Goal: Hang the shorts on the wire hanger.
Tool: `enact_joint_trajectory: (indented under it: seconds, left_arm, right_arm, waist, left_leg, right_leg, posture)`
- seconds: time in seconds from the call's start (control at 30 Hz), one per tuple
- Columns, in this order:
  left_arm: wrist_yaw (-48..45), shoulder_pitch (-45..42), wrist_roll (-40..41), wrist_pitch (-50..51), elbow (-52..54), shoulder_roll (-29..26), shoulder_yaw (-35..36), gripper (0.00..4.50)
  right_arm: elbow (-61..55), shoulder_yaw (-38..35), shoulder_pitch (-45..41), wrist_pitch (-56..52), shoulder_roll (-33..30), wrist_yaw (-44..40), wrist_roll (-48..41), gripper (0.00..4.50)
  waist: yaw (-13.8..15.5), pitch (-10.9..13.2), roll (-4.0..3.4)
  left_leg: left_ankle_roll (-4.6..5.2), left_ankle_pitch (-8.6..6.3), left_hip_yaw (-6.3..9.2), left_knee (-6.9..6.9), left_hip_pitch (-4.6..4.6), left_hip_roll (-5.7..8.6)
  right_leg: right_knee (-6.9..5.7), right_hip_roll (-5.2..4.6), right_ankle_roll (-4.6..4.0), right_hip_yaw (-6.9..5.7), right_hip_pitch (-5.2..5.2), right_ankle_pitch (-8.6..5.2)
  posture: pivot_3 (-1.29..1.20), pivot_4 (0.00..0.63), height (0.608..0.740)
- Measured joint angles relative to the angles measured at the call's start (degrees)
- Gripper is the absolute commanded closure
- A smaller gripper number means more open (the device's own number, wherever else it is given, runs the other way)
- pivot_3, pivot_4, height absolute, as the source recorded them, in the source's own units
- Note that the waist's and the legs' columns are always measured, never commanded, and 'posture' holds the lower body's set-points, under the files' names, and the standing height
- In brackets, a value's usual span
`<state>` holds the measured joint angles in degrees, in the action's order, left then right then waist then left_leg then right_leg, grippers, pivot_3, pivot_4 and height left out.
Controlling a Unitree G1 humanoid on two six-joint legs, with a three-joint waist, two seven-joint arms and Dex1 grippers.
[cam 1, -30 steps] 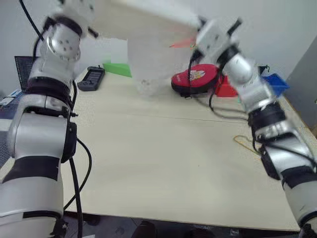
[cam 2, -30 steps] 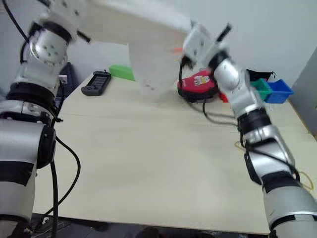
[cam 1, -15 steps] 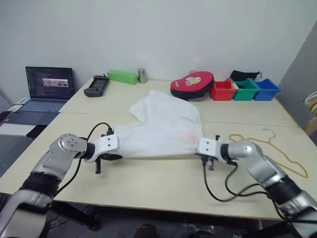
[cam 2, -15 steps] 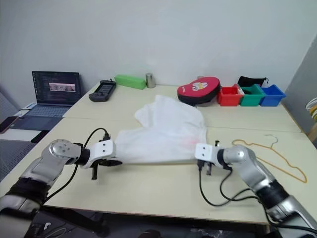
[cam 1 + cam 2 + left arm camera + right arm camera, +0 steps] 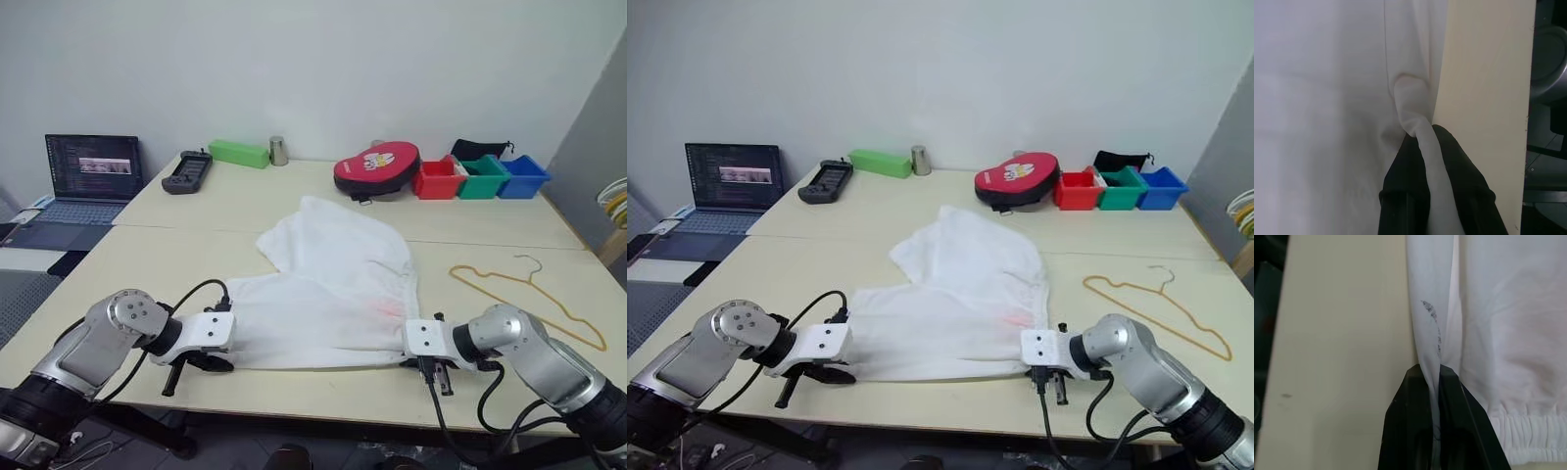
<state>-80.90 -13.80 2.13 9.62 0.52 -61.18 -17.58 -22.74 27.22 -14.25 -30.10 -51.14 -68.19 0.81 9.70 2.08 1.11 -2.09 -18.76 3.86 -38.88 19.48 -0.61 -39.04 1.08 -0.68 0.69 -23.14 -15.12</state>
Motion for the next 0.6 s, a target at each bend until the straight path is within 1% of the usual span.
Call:
enact_joint_trajectory:
  seconds: [0.1, 0.27, 0.3, 0.33, 0.37, 0.47, 0.5, 0.57, 0.6]
  left_arm:
    - [0.4, -1.1, -0.6, -0.7, -1.0, 0.7, -0.7, 4.5]
    - [0.3, -1.8, -0.8, -1.4, -1.5, 1.4, -1.8, 4.5]
    - [0.2, -1.8, -0.8, -1.4, -1.5, 1.4, -2.0, 4.5]
    - [0.0, -1.8, -0.9, -1.6, -1.5, 1.4, -2.1, 4.5]
    - [-0.4, -1.8, -0.9, -1.8, -1.4, 1.2, -2.1, 4.5]
    - [-1.6, -1.6, -0.9, -2.5, -1.5, 0.3, -2.1, 4.5]
    - [-2.2, -1.7, -0.9, -2.5, -1.5, 0.3, -2.1, 4.1]
    - [-2.7, -1.7, -0.9, -2.5, -1.7, 0.3, -2.1, 3.92]
    - [-3.3, -1.8, -0.7, -2.5, -2.0, 0.3, -2.1, 3.71]
  right_arm:
    - [-1.8, -0.2, 1.0, -2.2, -1.3, -1.4, -2.2, 4.45]
    - [-2.9, -0.7, 1.4, -5.7, -2.3, -1.6, -4.3, 4.45]
    - [-3.3, -0.8, 1.5, -6.2, -2.4, -1.6, -4.4, 3.94]
    - [-3.7, -0.9, 1.5, -6.9, -2.5, -1.6, -4.7, 3.85]
    - [-3.9, -1.0, 1.7, -7.7, -2.9, -1.6, -4.9, 3.49]
    - [-4.2, -1.6, 2.2, -9.5, -4.6, -1.8, -6.0, 2.87]
    - [-4.8, -1.8, 2.3, -10.3, -4.8, -1.9, -6.7, 2.48]
    - [-5.3, -1.9, 2.5, -11.0, -4.9, -2.1, -7.4, 2.12]
    - [-5.6, -2.1, 2.5, -11.7, -5.2, -2.2, -8.2, 1.91]
  waist:
    - [0.0, 0.0, 0.0]
    - [-0.3, 0.0, 0.0]
    - [-0.4, 0.0, 0.0]
    - [-0.4, 0.0, 0.0]
    - [-0.4, 0.0, 0.0]
    - [-0.5, 0.0, 0.0]
    - [-0.6, 0.0, 0.0]
    - [-0.7, 0.0, -0.01]
    - [-0.7, 0.0, -0.02]
  left_leg:
    - [0.01, -0.01, -0.01, 0.0, 0.0, 0.0]
    - [0.01, -0.01, -0.01, 0.0, -0.01, -0.01]
    - [0.01, -0.01, -0.01, 0.0, -0.01, -0.02]
    - [0.01, -0.01, 0.0, 0.0, -0.01, -0.02]
    - [0.01, -0.01, 0.0, 0.0, -0.01, -0.02]
    - [0.02, -0.01, -0.04, 0.0, -0.03, -0.02]
    - [0.02, -0.01, -0.03, 0.0, -0.03, -0.03]
    - [0.02, -0.01, -0.03, 0.0, -0.04, -0.03]
    - [0.02, -0.01, -0.03, 0.0, -0.03, -0.03]
  right_leg:
    - [0.0, 0.0, 0.01, -0.02, 0.0, -0.01]
    - [-0.02, 0.02, 0.03, -0.01, 0.0, -0.04]
    - [-0.02, 0.02, 0.03, -0.01, 0.0, -0.04]
    - [-0.02, 0.02, 0.03, -0.01, 0.0, -0.04]
    - [-0.02, 0.02, 0.05, -0.01, 0.0, -0.06]
    - [-0.01, 0.02, 0.09, -0.02, 0.0, -0.09]
    - [-0.01, 0.03, 0.18, -0.01, 0.0, -0.16]
    - [-0.01, 0.03, 0.21, 0.0, 0.0, -0.19]
    - [-0.02, 0.04, 0.22, -0.01, 0.0, -0.19]
  posture:
    - [0.33, 0.0, 0.74]
    - [0.32, 0.0, 0.74]
    - [0.32, 0.0, 0.74]
    - [0.31, 0.0, 0.74]
    - [0.31, 0.0, 0.74]
    - [0.3, 0.0, 0.74]
    - [0.3, 0.0, 0.74]
    - [0.29, 0.0, 0.74]
    - [0.29, 0.0, 0.74]
